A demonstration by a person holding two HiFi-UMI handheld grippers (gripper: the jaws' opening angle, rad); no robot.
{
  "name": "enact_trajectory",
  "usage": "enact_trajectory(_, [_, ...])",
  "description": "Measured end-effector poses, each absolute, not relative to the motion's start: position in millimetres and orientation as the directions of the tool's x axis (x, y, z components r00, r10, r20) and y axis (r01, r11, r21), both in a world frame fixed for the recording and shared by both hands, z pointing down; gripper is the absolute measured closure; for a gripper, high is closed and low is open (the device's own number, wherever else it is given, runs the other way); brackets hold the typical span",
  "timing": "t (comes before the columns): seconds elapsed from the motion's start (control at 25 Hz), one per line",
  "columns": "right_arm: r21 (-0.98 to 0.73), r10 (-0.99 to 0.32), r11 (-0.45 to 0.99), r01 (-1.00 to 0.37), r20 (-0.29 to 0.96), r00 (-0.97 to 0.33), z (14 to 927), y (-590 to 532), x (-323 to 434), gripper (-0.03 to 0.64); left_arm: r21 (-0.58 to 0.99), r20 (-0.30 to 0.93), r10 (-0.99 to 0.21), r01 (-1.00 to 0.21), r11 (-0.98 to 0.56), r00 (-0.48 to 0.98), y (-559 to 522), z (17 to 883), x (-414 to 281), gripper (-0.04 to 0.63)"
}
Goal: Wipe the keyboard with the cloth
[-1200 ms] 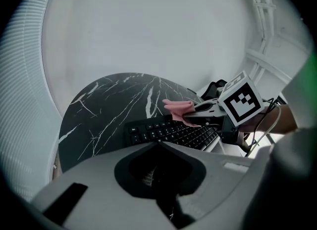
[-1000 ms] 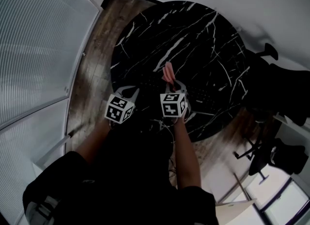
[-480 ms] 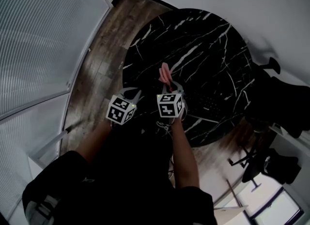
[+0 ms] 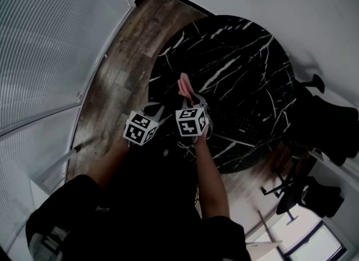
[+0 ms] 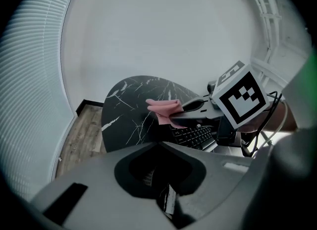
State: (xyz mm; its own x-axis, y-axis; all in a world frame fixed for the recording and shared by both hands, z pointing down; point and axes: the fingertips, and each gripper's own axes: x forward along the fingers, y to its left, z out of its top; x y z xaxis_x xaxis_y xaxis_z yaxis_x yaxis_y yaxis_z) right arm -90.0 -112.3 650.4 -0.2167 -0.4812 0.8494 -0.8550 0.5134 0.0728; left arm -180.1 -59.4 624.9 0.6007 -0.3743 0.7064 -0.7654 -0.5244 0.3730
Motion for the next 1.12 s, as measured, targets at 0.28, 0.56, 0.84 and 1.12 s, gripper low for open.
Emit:
enact_trajectory(0.28, [0.069, -0.483, 0.522, -0.850, 0.845, -0.228, 650.2, -115.7, -96.6, 0.609, 0.382, 0.703, -0.381, -0.771, -0.509, 0.600, -59.9, 628.9, -187.1, 0.597])
enact_trajectory(0.56, [0.065, -0.492, 0.533, -0.843, 0.835, -0.247, 649.5, -110.9, -100.2, 0.611, 0.396, 0.702, -0.383, -0.776, -0.492, 0.601, -57.7, 637.3, -186.0, 0.597])
enact_trajectory(0.84, [0.045, -0.486, 0.549, -0.835, 0.830, -0.274, 649.2, -89.4, -105.0, 0.609, 0.396, 0.706, -0.380, -0.778, -0.488, 0.598, -50.4, 642.9, -180.8, 0.597])
enact_trajectory(1.12, [0.012, -0.467, 0.567, -0.823, 0.828, -0.310, 652.8, -63.3, -109.8, 0.611, 0.377, 0.713, -0.406, -0.802, -0.464, 0.571, -41.1, 641.9, -182.5, 0.597])
